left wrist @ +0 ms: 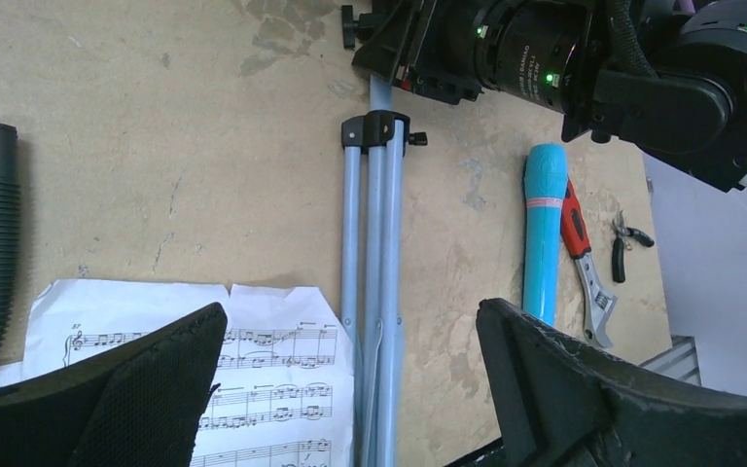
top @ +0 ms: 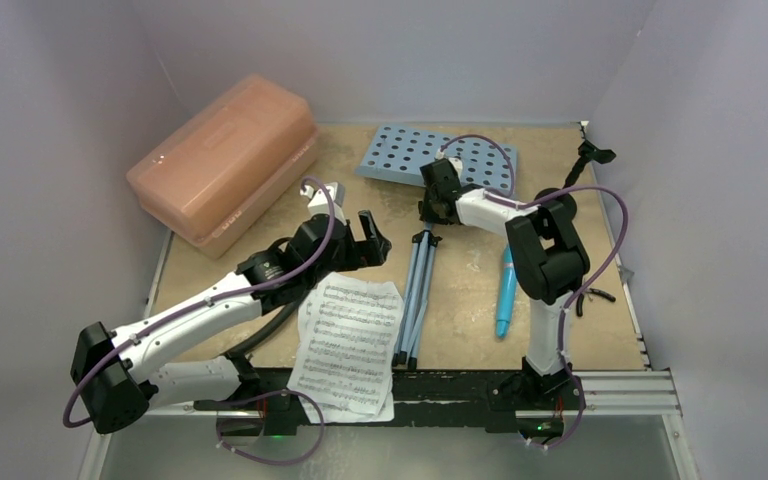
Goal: Set up the instrument practice props
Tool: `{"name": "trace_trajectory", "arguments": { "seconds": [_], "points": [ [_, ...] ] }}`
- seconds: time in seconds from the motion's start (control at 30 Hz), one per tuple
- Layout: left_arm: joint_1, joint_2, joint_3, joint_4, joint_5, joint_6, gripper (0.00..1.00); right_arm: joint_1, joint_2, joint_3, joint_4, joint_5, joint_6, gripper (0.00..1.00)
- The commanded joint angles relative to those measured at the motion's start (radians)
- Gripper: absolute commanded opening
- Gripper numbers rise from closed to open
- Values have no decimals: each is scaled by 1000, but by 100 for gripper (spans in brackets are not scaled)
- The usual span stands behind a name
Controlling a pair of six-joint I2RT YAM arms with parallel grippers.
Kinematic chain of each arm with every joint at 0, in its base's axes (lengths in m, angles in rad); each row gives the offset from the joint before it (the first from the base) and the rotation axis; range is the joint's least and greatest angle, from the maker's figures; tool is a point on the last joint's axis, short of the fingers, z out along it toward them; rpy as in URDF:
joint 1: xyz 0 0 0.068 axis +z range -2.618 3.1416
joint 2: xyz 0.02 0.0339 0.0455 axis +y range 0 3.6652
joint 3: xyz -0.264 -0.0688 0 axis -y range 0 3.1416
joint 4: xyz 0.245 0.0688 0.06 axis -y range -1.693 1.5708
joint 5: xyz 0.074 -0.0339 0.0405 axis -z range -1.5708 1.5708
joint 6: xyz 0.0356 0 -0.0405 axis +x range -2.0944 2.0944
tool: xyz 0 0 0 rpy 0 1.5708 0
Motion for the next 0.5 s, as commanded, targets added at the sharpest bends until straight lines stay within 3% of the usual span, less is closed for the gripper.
{"name": "trace_trajectory", "arguments": {
  "seconds": [0.0,0.2,0.47],
  "points": [
    [7,41,-23,71,93,-1,99,7,-53,-54,33,-13,-38,0],
    [-25,287,51,75,245,19,91,7,-61,-24,1,-33,-23,0],
    [-106,506,233,-1,202,83,84,7,-82,4,-24,-63,-2,0]
  ]
}}
